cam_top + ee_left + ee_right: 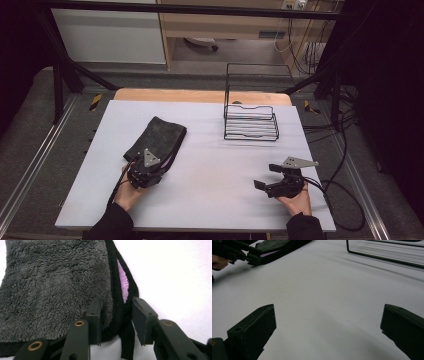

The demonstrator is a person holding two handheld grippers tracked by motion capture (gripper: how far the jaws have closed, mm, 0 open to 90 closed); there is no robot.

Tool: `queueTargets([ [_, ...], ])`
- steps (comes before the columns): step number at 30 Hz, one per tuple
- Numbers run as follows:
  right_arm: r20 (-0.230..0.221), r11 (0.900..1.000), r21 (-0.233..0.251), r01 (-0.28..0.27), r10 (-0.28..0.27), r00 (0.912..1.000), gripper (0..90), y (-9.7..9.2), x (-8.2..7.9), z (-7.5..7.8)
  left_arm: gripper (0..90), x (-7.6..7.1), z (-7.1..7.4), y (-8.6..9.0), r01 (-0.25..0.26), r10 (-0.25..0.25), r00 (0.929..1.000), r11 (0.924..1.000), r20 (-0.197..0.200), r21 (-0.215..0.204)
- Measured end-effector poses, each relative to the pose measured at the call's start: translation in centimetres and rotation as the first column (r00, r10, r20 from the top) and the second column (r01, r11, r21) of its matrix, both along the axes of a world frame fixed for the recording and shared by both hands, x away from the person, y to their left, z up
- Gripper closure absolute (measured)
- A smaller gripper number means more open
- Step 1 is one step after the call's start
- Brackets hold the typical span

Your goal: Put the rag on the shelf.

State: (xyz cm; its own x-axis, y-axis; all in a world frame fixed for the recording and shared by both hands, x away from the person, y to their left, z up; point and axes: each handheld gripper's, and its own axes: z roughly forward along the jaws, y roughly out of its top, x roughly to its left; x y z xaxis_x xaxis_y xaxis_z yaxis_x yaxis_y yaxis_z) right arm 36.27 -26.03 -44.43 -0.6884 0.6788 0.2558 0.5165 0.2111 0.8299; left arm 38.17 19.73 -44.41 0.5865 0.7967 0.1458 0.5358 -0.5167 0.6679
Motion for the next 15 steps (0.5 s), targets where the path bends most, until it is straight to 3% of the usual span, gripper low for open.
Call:
queueTargets([
  [4, 0.005, 1.0, 0.004, 0.002, -0.002, 1.0, 0.8, -0.06, 0.01, 0.06, 63.5, -0.13, -0.13, -0.63, -0.008, 0.007, 0.9997, 0.9991, 0.023, 0.042],
  [10, 0.007, 1.0, 0.007, 0.0, 0.0, 1.0, 0.8, -0.02, -0.01, 0.07, 72.7, 0.05, -0.05, -0.82, -0.015, 0.013, 0.9995, 0.9977, 0.029, 0.066],
  [15, 0.006, 1.0, 0.007, -0.002, 0.002, 1.0, 0.8, -0.05, 0.02, 0.09, 79.4, 0.27, 0.07, -0.29, -0.007, 0.006, 0.9995, 0.9997, 0.031, 0.024],
])
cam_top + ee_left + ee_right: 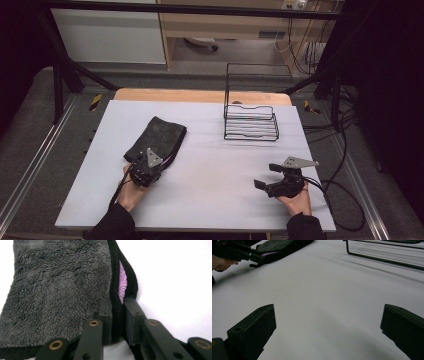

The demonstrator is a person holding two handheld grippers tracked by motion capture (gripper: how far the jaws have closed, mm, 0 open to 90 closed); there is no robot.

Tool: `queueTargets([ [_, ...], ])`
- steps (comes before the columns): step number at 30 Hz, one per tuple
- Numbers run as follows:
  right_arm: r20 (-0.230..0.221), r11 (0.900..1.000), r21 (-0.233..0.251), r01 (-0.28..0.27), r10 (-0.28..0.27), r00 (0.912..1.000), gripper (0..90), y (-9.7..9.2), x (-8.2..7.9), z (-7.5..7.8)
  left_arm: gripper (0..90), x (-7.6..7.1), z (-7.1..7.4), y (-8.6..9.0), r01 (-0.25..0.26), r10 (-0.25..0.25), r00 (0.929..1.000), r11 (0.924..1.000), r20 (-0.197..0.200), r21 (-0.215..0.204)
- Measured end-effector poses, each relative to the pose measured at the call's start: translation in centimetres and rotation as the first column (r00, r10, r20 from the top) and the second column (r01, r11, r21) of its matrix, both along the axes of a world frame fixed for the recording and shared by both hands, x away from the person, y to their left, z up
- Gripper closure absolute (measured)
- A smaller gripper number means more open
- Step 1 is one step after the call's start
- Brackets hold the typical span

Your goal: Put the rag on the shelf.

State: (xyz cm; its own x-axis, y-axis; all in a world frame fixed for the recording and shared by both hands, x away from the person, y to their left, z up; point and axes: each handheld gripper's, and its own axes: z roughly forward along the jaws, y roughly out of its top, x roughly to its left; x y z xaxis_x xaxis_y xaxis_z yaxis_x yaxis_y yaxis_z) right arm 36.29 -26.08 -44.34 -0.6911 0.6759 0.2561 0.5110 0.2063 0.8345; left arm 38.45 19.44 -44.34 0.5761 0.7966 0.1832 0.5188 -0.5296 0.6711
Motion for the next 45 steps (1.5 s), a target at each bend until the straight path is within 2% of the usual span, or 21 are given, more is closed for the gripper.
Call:
queueTargets([
  [4, -0.005, 1.0, 0.001, -0.003, 0.003, 1.0, 0.8, 0.0, 0.0, 0.0, 82.1, 0.1, 0.3, 0.4, 0.0, 0.0, 1.0, 0.9996, 0.002, -0.027],
  [13, -0.008, 1.0, 0.002, -0.007, 0.007, 0.9999, 0.9, 0.1, 0.0, -0.1, 82.2, 0.4, 0.6, 1.5, 0.008, -0.011, 0.9997, 0.9949, -0.022, -0.101],
  [15, -0.01, 1.0, 0.003, -0.006, 0.006, 0.9999, 0.9, 0.1, 0.0, -0.1, 81.0, 0.4, 0.4, 1.7, -0.004, -0.001, 0.999, 0.9927, -0.044, -0.121],
  [16, -0.01, 1.0, 0.003, -0.008, 0.008, 0.9999, 1.0, 0.1, 0.0, -0.1, 79.5, 0.3, 0.4, 1.8, -0.003, -0.002, 0.9991, 0.9918, -0.041, -0.128],
  [18, -0.011, 0.9999, 0.002, -0.01, 0.01, 0.9999, 1.0, 0.1, 0.0, -0.1, 73.2, -0.1, 0.7, 1.9, -0.004, -0.003, 0.9988, 0.99, -0.049, -0.141],
  [20, -0.012, 0.9999, 0.002, -0.01, 0.01, 0.9999, 1.0, 0.1, 0.0, -0.1, 62.9, -0.6, 0.9, 2.0, -0.007, -0.002, 0.9982, 0.9898, -0.059, -0.142],
  [21, -0.012, 0.9999, 0.002, -0.01, 0.01, 0.9999, 1.0, 0.1, 0.0, -0.1, 62.9, -0.8, 0.9, 2.0, -0.01, 0.001, 0.9977, 0.9897, -0.067, -0.142],
  [22, -0.012, 0.9999, 0.002, -0.01, 0.01, 0.9999, 1.0, 0.1, 0.0, -0.1, 59.1, -1.1, 0.8, 2.0, -0.012, 0.0, 0.9962, 0.9899, -0.087, -0.141],
  [23, -0.011, 1.0, 0.003, -0.009, 0.009, 0.9999, 0.9, 0.1, 0.0, -0.1, 57.0, -1.3, 0.7, 2.1, -0.013, 0.001, 0.9966, 0.9902, -0.082, -0.139],
  [27, -0.011, 1.0, 0.004, -0.007, 0.007, 0.9999, 0.9, 0.1, 0.0, -0.1, 56.5, -1.2, 0.4, 1.8, -0.033, 0.023, 0.997, 0.9903, -0.074, -0.135],
  [31, -0.009, 1.0, 0.002, -0.007, 0.007, 0.9999, 0.9, 0.0, 0.0, 0.0, 60.0, -0.9, -0.1, 0.9, -0.042, 0.039, 0.9985, 0.9965, -0.038, -0.072],
  [34, -0.01, 1.0, 0.004, -0.005, 0.005, 0.9999, 0.9, 0.1, 0.0, -0.1, 60.8, -1.0, -0.2, 0.3, -0.049, 0.049, 0.9985, 0.9984, -0.023, -0.028],
  [39, -0.006, 1.0, 0.007, -0.006, 0.006, 1.0, 0.8, 0.0, 0.0, 0.0, 70.6, -0.5, 0.1, 0.9, -0.073, 0.069, 0.9959, 0.9956, -0.059, -0.058],
  [45, -0.006, 1.0, 0.007, -0.007, 0.007, 1.0, 0.8, 0.1, 0.0, 0.0, 77.7, -0.4, 0.1, 1.0, -0.055, 0.053, 0.9975, 0.9976, -0.046, -0.042],
])
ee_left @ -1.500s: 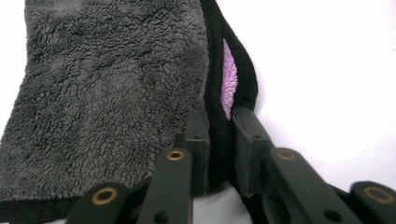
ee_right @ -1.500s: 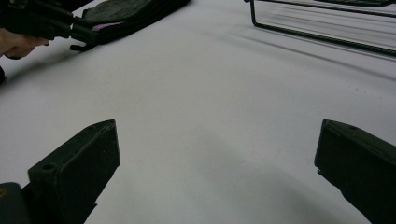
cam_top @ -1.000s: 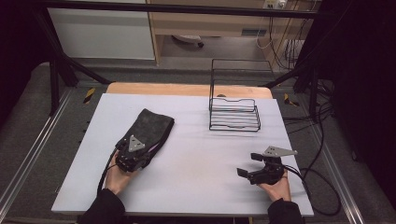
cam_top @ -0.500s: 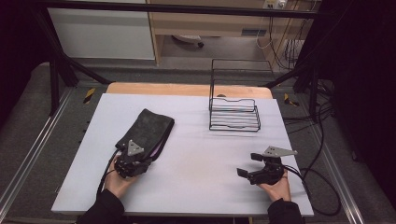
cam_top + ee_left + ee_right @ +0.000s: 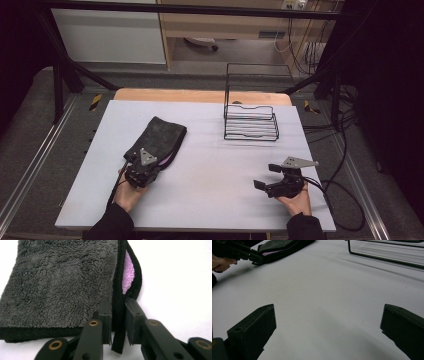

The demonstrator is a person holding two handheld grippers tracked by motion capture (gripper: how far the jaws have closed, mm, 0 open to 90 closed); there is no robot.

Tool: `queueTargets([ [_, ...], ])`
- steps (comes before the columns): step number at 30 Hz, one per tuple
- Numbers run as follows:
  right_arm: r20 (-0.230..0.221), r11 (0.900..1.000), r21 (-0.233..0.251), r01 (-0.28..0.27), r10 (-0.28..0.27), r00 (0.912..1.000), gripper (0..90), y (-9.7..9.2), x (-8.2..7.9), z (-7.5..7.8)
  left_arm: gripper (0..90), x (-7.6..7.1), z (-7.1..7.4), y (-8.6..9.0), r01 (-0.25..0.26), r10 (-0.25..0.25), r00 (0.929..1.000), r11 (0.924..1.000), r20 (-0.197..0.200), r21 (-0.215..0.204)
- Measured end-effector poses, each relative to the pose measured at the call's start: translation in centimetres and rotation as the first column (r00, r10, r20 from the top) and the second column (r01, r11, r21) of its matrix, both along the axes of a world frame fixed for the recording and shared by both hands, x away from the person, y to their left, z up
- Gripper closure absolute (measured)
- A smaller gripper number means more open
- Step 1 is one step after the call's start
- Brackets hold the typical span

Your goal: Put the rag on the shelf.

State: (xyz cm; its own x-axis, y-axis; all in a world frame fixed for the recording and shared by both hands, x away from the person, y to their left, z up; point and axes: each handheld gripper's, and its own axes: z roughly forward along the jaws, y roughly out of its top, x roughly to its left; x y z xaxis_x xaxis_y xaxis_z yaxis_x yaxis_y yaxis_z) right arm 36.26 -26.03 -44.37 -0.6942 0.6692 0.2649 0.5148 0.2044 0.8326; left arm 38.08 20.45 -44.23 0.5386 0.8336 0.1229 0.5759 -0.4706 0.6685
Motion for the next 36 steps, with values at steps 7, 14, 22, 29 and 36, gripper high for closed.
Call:
queueTargets([
  [7, -0.006, 1.0, -0.003, -0.004, 0.004, 1.0, 0.9, 0.1, 0.0, -0.1, 80.5, 0.3, 0.3, 0.8, 0.017, -0.018, 0.9995, 0.9984, -0.024, -0.054],
  [14, -0.006, 1.0, 0.0, -0.004, 0.004, 1.0, 0.9, 0.0, 0.0, -0.1, 81.1, 0.0, 1.2, 1.3, 0.031, -0.033, 0.9992, 0.994, -0.02, -0.105],
  [22, -0.008, 1.0, 0.002, -0.005, 0.005, 0.9999, 0.9, 0.1, 0.0, -0.1, 81.1, -0.5, 1.8, 1.1, 0.044, -0.048, 0.9985, 0.9892, -0.024, -0.14],
  [29, -0.009, 1.0, 0.002, -0.009, 0.009, 0.9999, 1.0, 0.1, 0.0, -0.1, 81.1, -1.3, 2.1, 0.4, 0.079, -0.086, 0.9955, 0.9843, -0.04, -0.158],
  [36, -0.008, 1.0, 0.001, -0.009, 0.009, 0.9999, 1.1, 0.1, 0.1, -0.1, 81.0, -2.0, 2.3, -0.6, 0.104, -0.114, 0.9922, 0.9799, -0.051, -0.17],
])
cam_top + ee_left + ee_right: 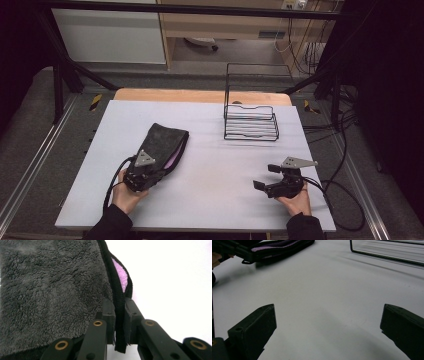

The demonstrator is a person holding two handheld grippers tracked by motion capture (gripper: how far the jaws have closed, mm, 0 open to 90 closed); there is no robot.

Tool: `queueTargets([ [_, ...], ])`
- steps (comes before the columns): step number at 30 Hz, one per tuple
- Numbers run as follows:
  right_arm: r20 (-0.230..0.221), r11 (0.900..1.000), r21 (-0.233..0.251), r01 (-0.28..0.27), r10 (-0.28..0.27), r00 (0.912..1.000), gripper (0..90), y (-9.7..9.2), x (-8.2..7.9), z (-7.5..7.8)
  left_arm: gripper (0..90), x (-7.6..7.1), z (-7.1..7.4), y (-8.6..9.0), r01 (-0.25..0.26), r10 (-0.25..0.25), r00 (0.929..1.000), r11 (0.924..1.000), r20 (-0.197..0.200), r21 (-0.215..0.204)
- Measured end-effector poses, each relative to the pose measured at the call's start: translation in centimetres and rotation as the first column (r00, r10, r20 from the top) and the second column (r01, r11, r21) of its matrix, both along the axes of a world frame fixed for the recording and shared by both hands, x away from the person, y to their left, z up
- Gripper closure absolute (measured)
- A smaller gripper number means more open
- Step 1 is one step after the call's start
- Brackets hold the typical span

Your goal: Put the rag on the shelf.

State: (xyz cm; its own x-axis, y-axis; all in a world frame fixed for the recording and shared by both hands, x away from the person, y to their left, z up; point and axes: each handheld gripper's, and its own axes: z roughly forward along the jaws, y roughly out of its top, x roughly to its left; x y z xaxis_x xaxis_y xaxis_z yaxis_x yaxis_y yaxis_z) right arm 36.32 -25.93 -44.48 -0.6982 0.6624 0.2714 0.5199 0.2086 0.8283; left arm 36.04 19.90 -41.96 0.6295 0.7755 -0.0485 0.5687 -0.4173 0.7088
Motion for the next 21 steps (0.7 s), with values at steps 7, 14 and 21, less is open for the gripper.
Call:
queueTargets([
  [7, -0.001, 1.0, 0.0, 0.0, 0.0, 1.0, 1.2, 0.0, 0.0, 0.0, 81.0, -0.9, 0.1, -1.2, 0.029, -0.029, 0.9996, 0.9996, -0.006, 0.002],
  [14, -0.003, 1.0, -0.001, -0.001, 0.001, 1.0, 1.2, 0.0, 0.0, 0.0, 80.9, -1.7, 0.3, -2.1, 0.056, -0.056, 0.9983, 0.9984, -0.016, -0.003],
  [21, -0.003, 1.0, -0.003, -0.002, 0.002, 1.0, 1.3, 0.0, 0.0, 0.0, 80.8, -2.5, 0.4, -3.2, 0.088, -0.088, 0.9958, 0.996, -0.027, -0.016],
])
